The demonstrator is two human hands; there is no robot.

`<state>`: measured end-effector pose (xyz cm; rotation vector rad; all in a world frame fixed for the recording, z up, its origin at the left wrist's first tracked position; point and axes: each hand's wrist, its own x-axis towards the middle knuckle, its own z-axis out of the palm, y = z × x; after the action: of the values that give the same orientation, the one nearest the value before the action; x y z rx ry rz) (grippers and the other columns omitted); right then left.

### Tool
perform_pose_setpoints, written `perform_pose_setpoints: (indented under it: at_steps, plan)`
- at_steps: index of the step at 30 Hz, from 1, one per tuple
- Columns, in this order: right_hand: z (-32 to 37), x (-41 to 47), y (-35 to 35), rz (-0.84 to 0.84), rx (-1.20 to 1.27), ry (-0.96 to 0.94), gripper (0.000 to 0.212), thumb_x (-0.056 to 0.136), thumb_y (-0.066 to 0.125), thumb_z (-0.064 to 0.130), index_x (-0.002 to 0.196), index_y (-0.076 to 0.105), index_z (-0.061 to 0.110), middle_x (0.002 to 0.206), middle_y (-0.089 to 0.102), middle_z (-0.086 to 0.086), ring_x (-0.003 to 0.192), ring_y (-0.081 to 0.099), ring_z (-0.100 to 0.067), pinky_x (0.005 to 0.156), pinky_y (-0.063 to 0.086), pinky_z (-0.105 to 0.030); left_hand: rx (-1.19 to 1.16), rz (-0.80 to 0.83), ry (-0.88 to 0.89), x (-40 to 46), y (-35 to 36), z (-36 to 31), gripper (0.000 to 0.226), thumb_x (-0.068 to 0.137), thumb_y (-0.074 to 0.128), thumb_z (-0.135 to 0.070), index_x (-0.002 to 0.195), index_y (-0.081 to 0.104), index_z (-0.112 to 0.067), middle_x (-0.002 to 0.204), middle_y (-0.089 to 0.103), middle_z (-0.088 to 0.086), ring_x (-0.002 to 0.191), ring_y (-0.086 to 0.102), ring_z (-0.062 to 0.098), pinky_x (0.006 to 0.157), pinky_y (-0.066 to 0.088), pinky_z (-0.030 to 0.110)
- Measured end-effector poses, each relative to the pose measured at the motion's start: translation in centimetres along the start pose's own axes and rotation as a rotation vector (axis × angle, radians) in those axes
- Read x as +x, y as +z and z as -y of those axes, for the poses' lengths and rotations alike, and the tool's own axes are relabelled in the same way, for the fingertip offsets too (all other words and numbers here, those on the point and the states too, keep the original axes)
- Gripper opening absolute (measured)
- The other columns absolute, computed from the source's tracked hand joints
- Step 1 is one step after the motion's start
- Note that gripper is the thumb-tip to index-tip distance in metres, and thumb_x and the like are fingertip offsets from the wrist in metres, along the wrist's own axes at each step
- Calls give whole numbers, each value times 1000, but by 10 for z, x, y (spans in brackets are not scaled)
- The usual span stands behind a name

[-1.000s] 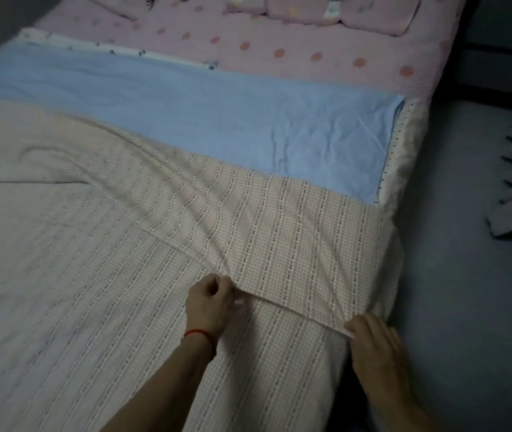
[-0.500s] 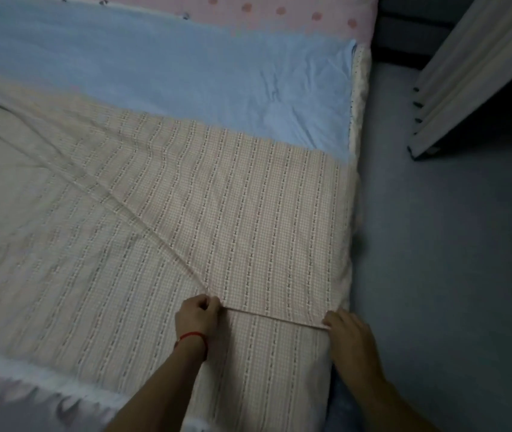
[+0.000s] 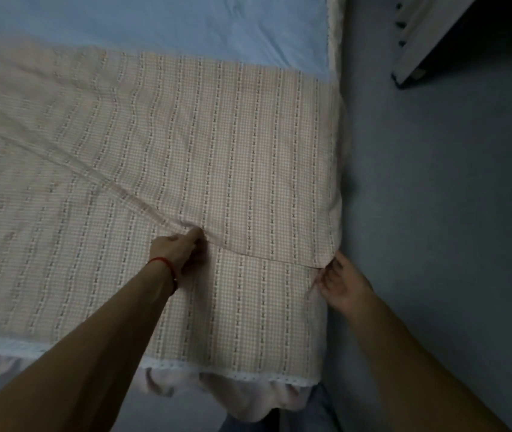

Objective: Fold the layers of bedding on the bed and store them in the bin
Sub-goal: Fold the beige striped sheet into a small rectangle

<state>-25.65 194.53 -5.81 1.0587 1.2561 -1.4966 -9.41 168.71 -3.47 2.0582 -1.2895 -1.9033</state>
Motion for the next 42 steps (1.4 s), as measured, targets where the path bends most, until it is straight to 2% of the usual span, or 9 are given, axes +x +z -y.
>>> perform_pose_setpoints:
  at_steps: [8,12,19,23,26,29,34,36,42]
  plan:
    - [21,-6,2,153,321,7,17,100,60,14,113,63,4,117,66,-14,106,63,-26,102,49,-43,-394,11,48,-28,2,21,27,106,45,-7,79,42,-11,79,53,19,66,59,27,54,61,35]
    - [32,-11,17,126,370,63,56,81,76,12,133,60,1,133,63,-18,121,62,-30,89,60,-47,-431,15,62,-45,-1,19,26,107,41,-6,82,37,-13,83,51,21,68,62,29,51,60,37]
    - [37,-12,15,193,341,0,34,94,67,10,127,65,-2,115,73,-23,106,70,-34,73,63,-49,-409,78,-86,-36,21,13,21,101,60,-23,101,58,-3,84,68,14,83,70,26,64,64,37]
    - [38,-17,9,243,508,-143,21,100,58,10,108,76,2,105,77,-18,88,77,-29,64,63,-40,-459,77,-53,-37,28,15,3,104,49,-5,103,51,-4,83,57,15,71,64,23,57,63,37]
    - [29,-21,-1,161,529,-223,19,95,64,10,111,73,4,109,76,-16,94,75,-30,67,61,-41,-469,116,-29,-53,17,24,13,106,44,-6,94,45,-8,78,60,18,72,67,28,61,64,44]
    - [15,-22,-16,44,565,-317,74,77,79,3,145,52,14,135,64,-15,111,68,-29,69,63,-42,-393,167,30,-74,-3,31,14,106,46,-8,92,47,-8,84,70,25,80,75,33,67,64,43]
    - [-16,-38,-46,-129,477,-440,62,93,63,-8,149,42,8,143,53,-16,128,57,-32,89,55,-40,-267,190,84,-99,-40,56,12,103,51,-4,90,51,-3,93,69,34,79,75,34,63,63,36]
    - [-32,-43,-57,-172,445,-459,61,91,64,-11,147,43,6,141,53,-18,127,57,-33,78,56,-37,-259,185,50,-106,-54,76,15,101,55,-4,86,53,-2,92,71,33,83,75,36,66,63,36]
    - [-84,-30,-93,-500,235,-585,35,84,72,-12,116,65,0,101,70,-12,88,67,-28,70,60,-37,-213,146,0,-111,-76,114,13,100,58,-7,89,59,0,98,73,29,91,73,37,79,63,43]
